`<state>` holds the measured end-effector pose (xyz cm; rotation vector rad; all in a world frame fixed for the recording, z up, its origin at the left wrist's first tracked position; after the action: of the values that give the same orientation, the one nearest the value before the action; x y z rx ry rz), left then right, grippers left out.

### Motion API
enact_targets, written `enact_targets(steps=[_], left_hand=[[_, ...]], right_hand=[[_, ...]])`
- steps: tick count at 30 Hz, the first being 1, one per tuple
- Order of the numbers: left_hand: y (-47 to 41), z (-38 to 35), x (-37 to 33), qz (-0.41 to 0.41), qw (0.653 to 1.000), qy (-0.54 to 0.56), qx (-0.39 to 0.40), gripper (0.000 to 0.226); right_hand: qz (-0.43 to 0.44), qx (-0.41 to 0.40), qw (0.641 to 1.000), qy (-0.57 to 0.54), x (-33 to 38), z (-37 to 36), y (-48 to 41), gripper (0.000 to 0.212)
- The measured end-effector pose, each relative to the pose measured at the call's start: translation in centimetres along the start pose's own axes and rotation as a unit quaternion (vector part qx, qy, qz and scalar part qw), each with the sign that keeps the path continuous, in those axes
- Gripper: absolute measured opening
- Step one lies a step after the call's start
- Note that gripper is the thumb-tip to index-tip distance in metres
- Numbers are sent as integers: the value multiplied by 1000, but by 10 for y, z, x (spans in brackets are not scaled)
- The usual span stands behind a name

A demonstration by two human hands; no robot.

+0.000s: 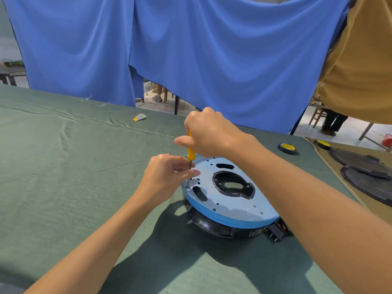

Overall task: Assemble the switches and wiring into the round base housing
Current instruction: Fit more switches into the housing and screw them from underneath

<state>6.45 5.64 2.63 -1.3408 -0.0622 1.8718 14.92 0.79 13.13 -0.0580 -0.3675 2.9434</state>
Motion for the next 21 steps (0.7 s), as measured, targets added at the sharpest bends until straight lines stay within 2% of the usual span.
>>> enact_targets(steps=[2, 5, 7, 9, 12, 14, 16, 18, 20, 21], left_hand=[[1, -2, -1, -12, 1000, -3, 7, 3], [1, -4, -4, -46, 997, -33, 50, 13], [-1, -4, -6, -50, 996, -43, 67, 16], [-1, -4, -7, -46, 996, -56, 44, 13], [2, 2, -4, -20, 999, -21, -32, 6], [2, 0, -5, -19, 1000, -20, -8, 6], [2, -1, -7, -33, 998, -45, 40, 11], [0, -1, -6, -28, 995, -51, 78, 15], [-1, -1, -5, -21, 995, -40, 84, 14], [-1, 0, -6, -17, 998, -21, 64, 10]], right_hand=[[2, 10, 1000, 9, 1, -1, -1, 46], [75, 53, 996, -21, 4, 2, 1, 21], [90, 45, 993, -54, 4, 8, 3, 11], [72, 13, 996, -60, 2, 7, 3, 21], [29, -8, 1000, 5, 1, -4, -2, 40], [32, 11, 999, 5, 1, -4, -1, 40], [76, 55, 996, -10, 2, 0, 3, 25], [97, 66, 992, -42, 3, 6, 6, 13], [76, 33, 994, -74, 2, 7, 5, 23], [55, 16, 996, -66, 1, 3, 3, 31]])
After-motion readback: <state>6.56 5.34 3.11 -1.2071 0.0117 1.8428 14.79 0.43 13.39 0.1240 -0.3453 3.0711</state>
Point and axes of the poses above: each hand's wrist, its own y-axis away from the middle knuckle, its own z-axis out of the back of the hand, x = y × z, the point moved 5 cm from there along -y, towards the middle knuckle
